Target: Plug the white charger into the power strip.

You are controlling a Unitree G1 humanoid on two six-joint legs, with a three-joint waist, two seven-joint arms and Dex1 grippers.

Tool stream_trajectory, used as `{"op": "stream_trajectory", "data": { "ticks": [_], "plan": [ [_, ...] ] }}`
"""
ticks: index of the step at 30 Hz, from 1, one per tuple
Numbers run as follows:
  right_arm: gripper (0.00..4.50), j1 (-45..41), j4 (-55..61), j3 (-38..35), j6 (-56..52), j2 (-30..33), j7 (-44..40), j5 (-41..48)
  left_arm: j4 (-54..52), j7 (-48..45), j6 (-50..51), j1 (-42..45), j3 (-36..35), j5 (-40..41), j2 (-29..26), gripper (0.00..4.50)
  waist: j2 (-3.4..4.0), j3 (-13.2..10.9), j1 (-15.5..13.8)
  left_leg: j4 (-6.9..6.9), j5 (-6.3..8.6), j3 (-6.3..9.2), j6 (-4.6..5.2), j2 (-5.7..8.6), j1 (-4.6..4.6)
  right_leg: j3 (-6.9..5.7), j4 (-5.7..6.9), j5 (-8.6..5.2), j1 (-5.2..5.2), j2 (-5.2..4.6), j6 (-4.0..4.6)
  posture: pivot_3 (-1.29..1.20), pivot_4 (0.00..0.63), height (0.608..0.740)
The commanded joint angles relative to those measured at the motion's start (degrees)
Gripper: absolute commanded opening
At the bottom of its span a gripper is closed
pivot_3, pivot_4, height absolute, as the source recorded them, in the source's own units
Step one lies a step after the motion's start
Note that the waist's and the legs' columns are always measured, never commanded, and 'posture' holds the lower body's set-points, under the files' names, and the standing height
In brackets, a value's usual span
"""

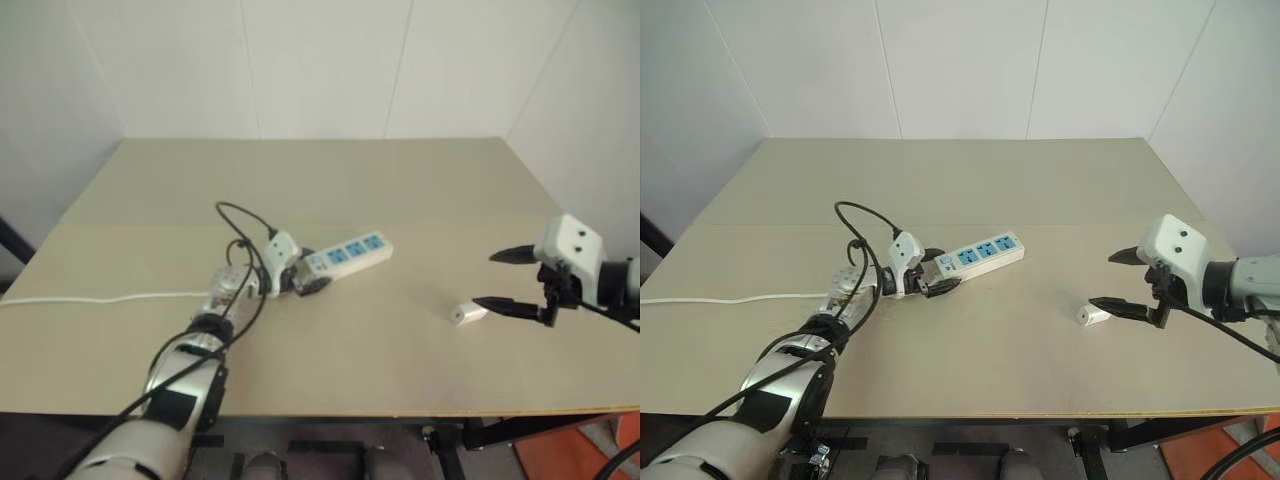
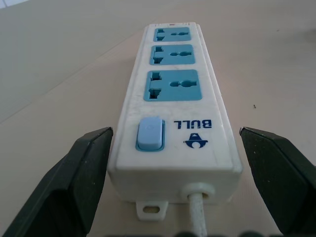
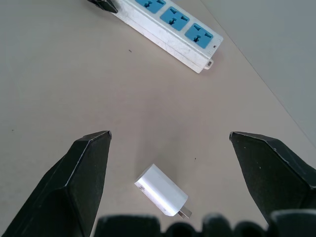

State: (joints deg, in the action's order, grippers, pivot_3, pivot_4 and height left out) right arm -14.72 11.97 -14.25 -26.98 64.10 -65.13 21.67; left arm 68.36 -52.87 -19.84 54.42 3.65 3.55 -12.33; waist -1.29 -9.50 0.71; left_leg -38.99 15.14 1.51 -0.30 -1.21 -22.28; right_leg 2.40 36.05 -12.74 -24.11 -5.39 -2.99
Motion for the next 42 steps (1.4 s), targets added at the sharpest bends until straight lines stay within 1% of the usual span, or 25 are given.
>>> {"op": "stream_trajectory", "data": {
  "ticks": [1, 6, 9, 11, 12, 18, 20, 27, 29, 32, 37, 42],
  "plan": [
    [4.5, -0.2, 2.2, -2.2, -0.8, 0.1, 1.0, 1.2, 1.1, 1.4, -1.5, 2.0, -1.2, -0.6, 0.6, 4.48, 0.0, 0.0, 0.0, 0.0, 0.0, 0.0, 0.0, 0.0, 0.0, 0.0, 0.0, 0.0, 0.0, 0.0, 0.0, 0.0, 0.15, 0.74],
    [4.5, 0.7, 3.8, -3.5, -2.0, 0.3, 1.5, 1.9, 3.3, 2.0, -1.2, 2.3, -1.8, -1.6, 0.8, 4.48, 0.0, 0.0, 0.0, 0.0, 0.0, 0.01, 0.0, 0.01, 0.02, 0.0, 0.0, 0.0, 0.02, 0.0, 0.0, 0.0, 0.15, 0.74],
    [4.5, 1.3, 4.9, -4.1, -2.6, 0.4, 2.0, 2.5, 4.0, 1.5, -0.9, 2.1, -2.2, -2.1, 0.5, 3.92, 0.0, 0.0, 0.0, 0.0, 0.0, 0.01, 0.0, 0.01, 0.03, 0.0, 0.01, 0.0, 0.02, 0.0, 0.0, 0.0, 0.15, 0.74],
    [4.5, 1.4, 5.5, -4.4, -3.1, 0.4, 2.3, 3.1, 4.3, 1.3, -1.0, 2.0, -2.2, -2.5, 0.3, 3.35, 0.0, 0.0, 0.0, 0.0, 0.0, 0.02, 0.0, 0.01, 0.05, 0.0, 0.01, 0.0, 0.05, 0.0, 0.0, 0.0, 0.15, 0.74],
    [4.5, 1.3, 5.8, -4.5, -3.3, 0.4, 2.5, 3.4, 4.4, 1.1, -1.0, 2.0, -2.3, -2.7, 0.2, 3.28, 0.0, 0.0, 0.0, 0.0, 0.0, 0.01, 0.0, 0.01, 0.05, 0.0, 0.01, 0.0, 0.05, 0.0, 0.0, 0.0, 0.15, 0.74],
    [4.5, 0.7, 6.6, -4.3, -3.7, 0.2, 2.9, 4.1, 4.1, -1.0, -1.4, 1.3, -2.7, -3.0, -0.2, 3.28, 0.0, 0.0, 0.0, 0.0, 0.0, 0.02, 0.0, 0.01, 0.06, 0.0, 0.01, 0.0, 0.05, 0.0, -0.01, 0.0, 0.15, 0.74],
    [4.5, 0.5, 6.2, -3.9, -3.5, 0.3, 3.0, 4.0, 3.3, -3.7, -1.9, 1.0, -2.8, -2.6, -0.2, 3.28, 0.0, 0.0, 0.0, 0.0, 0.0, 0.02, 0.0, 0.02, 0.05, 0.0, 0.01, 0.0, 0.05, 0.0, -0.01, 0.0, 0.15, 0.74],
    [4.5, -1.1, 3.8, -1.0, -1.6, 1.4, 0.8, 2.6, -3.5, -21.0, -3.4, -0.7, -2.6, 0.7, -1.3, 3.28, 0.0, 0.0, 0.1, 0.0, 0.0, 0.0, 0.0, 0.02, 0.03, 0.0, 0.0, 0.0, 0.03, 0.0, 0.0, 0.0, 0.15, 0.74],
    [4.5, -2.1, 2.8, 0.5, -0.9, 1.5, 0.2, 2.0, -6.6, -25.5, -3.6, -2.3, -2.7, 2.0, -1.6, 3.28, 0.0, 0.0, 0.1, 0.0, 0.0, 0.02, 0.0, 0.0, 0.02, -0.01, 0.01, 0.0, 0.01, 0.01, 0.0, 0.0, 0.15, 0.74],
    [4.5, -3.8, 1.4, 3.4, 0.8, 1.7, -0.6, 0.1, -12.1, -30.0, -4.8, -6.0, -1.6, 2.6, -2.5, 3.28, 0.01, 0.0, 0.1, 0.0, 0.0, 0.01, 0.0, 0.0, 0.0, 0.0, 0.01, 0.0, 0.0, 0.01, 0.0, 0.0, 0.15, 0.74],
    [4.5, -6.3, -1.5, 8.6, 4.6, 2.3, -2.5, -4.4, -19.3, -32.0, -4.0, -12.0, -0.1, 3.2, -3.2, 3.28, 0.01, 0.0, 0.1, -0.01, 0.0, 0.0, 0.0, -0.01, 0.02, 0.01, 0.02, 0.0, 0.0, 0.0, 0.0, 0.0, 0.15, 0.74],
    [4.5, -9.7, -6.7, 14.3, 10.1, 2.9, -5.4, -10.1, -23.1, -30.4, -1.7, -16.0, 1.7, 2.5, -3.2, 3.28, 0.04, 0.0, 0.1, -0.01, 0.0, 0.0, 0.0, -0.01, 0.07, 0.01, 0.02, 0.0, 0.02, 0.0, 0.0, 0.0, 0.15, 0.74]
  ]
}}
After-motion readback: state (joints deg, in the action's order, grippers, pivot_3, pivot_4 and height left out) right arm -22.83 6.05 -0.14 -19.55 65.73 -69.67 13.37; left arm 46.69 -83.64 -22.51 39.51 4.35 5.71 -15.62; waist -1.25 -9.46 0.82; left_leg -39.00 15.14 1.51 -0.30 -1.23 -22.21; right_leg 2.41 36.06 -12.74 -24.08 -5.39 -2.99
